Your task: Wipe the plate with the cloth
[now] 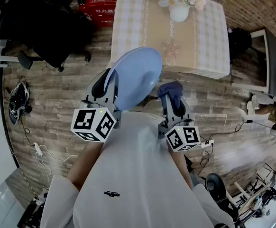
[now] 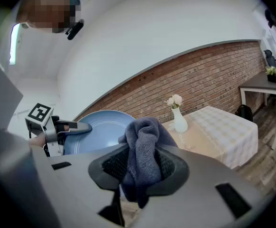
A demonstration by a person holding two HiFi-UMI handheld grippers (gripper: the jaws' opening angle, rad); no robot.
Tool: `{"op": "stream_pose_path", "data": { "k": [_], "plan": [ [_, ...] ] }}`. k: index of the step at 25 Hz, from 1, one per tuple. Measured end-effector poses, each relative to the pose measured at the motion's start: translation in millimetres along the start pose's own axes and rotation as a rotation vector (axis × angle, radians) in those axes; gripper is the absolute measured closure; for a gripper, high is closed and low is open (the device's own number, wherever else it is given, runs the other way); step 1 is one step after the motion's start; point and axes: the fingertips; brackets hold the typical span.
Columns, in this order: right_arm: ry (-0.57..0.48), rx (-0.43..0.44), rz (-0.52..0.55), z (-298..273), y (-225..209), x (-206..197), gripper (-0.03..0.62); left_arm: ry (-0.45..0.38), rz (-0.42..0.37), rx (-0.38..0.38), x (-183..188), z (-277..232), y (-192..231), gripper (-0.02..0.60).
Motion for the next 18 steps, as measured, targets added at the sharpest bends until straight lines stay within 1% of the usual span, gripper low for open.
{"op": "stream_pose_path", "data": {
  "k": [3,6,10,12,16,18],
  "plan": [
    [-0.018,-0.001,0.006,1.6,12.9,-2.4,0.477,-0.019,-0.003,-0.023,3.3,13.9,10.7,0.534],
    [-0.035,-0.034,-0.001,7.3,13.7,-6.1,0.477,-0.041,0.005,-0.023,4.8,25.9,20.6,0.534],
    [-0.059,-0.065,-0.032,20.0,16.8,-7.7,0.477,-0.065,0.033,-0.011,7.4,40.3,29.0,0.534],
    [-0.071,-0.065,-0.056,26.8,22.0,-7.6,0.477,-0.070,0.036,-0.025,9.6,47.0,25.6,0.534],
    [-0.102,-0.071,-0.052,30.5,29.4,-5.4,0.477,-0.080,-0.003,-0.071,13.9,48.5,16.5,0.534],
    [-0.118,-0.082,-0.045,32.2,28.4,-4.5,0.477,-0.072,-0.007,-0.086,9.6,45.2,16.0,0.534]
  ]
}}
Point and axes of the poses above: the fingertips, and each gripper's own axes: z backward along the fingers, y to its left, x out of its top, and after that the axes turned 9 degrees about -x, right-handed
